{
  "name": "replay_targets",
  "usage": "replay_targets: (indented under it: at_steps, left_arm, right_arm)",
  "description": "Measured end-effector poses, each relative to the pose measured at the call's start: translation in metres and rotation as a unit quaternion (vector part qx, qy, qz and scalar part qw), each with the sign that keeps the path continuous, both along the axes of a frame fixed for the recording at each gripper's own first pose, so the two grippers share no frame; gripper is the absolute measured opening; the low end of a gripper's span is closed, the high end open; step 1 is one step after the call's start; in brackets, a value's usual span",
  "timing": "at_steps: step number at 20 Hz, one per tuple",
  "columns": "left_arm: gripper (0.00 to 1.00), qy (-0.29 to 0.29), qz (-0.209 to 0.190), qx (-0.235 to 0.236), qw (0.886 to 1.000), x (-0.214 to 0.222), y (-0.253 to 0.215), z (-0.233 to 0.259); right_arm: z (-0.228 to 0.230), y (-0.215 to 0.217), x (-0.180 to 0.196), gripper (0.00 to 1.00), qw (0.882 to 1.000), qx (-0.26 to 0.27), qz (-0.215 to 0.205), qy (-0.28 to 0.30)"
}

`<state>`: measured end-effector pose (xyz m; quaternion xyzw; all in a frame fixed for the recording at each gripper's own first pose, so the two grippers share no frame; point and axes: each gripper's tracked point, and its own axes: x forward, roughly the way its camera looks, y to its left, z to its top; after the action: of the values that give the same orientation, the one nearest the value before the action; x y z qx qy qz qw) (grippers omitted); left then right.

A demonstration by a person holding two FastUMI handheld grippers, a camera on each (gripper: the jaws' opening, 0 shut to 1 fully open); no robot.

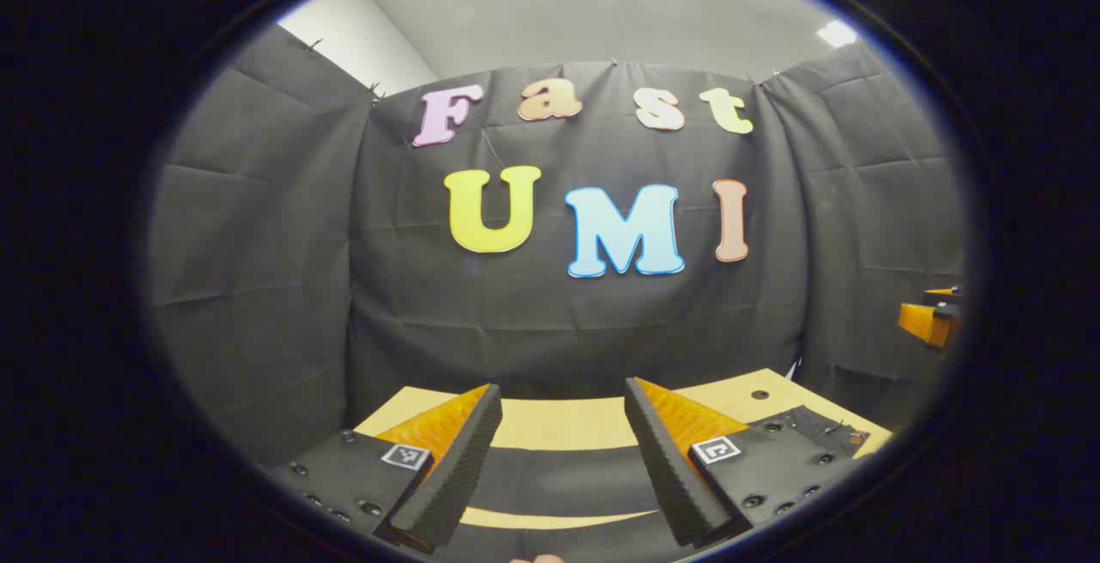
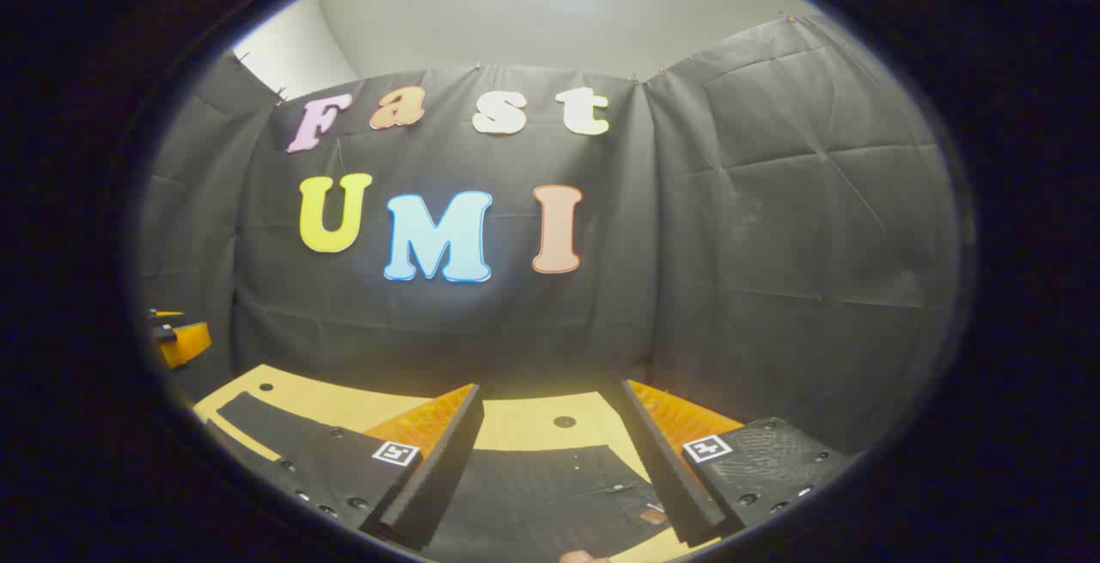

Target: Grasp the waist and the cuffs of the jeans and fold them to make the two legs overlap; first hold the waist and fold one-third of the jeans toward the cuffs, then hold the cuffs and fold the remaining one-third in the same direction to finish folding.

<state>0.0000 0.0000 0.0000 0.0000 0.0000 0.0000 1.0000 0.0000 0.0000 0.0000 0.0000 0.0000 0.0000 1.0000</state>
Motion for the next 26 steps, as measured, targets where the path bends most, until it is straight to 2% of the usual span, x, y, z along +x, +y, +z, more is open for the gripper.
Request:
replay_targets:
  at_steps: [8, 13, 20, 22, 24, 26]
  left_arm:
    - [0.95, 0.012, 0.029, -0.002, 1.0, -0.012, 0.037, -0.011]
    - [0.95, 0.025, 0.028, 0.004, 0.999, -0.016, 0.03, -0.026]
    - [0.95, 0.026, 0.034, 0.001, 0.999, -0.001, 0.021, -0.031]
    - [0.95, 0.04, 0.047, -0.016, 0.998, 0.004, 0.027, -0.042]
    - [0.95, 0.068, 0.057, -0.046, 0.995, 0.011, 0.035, -0.061]
    - [0.95, 0.116, 0.069, -0.082, 0.987, 0.017, 0.052, -0.093]
  right_arm:
    - [-0.006, -0.01, 0.002, 0.96, 1.0, 0.017, -0.002, 0.014]
    - [-0.013, -0.007, -0.001, 0.95, 1.0, 0.009, 0.006, 0.023]
    - [-0.016, -0.019, 0.004, 0.96, 1.0, 0.008, -0.004, 0.03]
    - [-0.026, -0.031, 0.012, 0.95, 0.998, 0.03, -0.015, 0.049]
    - [-0.043, -0.062, 0.02, 0.94, 0.994, 0.049, -0.055, 0.076]
    - [-0.074, -0.093, 0.027, 0.95, 0.985, 0.082, -0.085, 0.126]
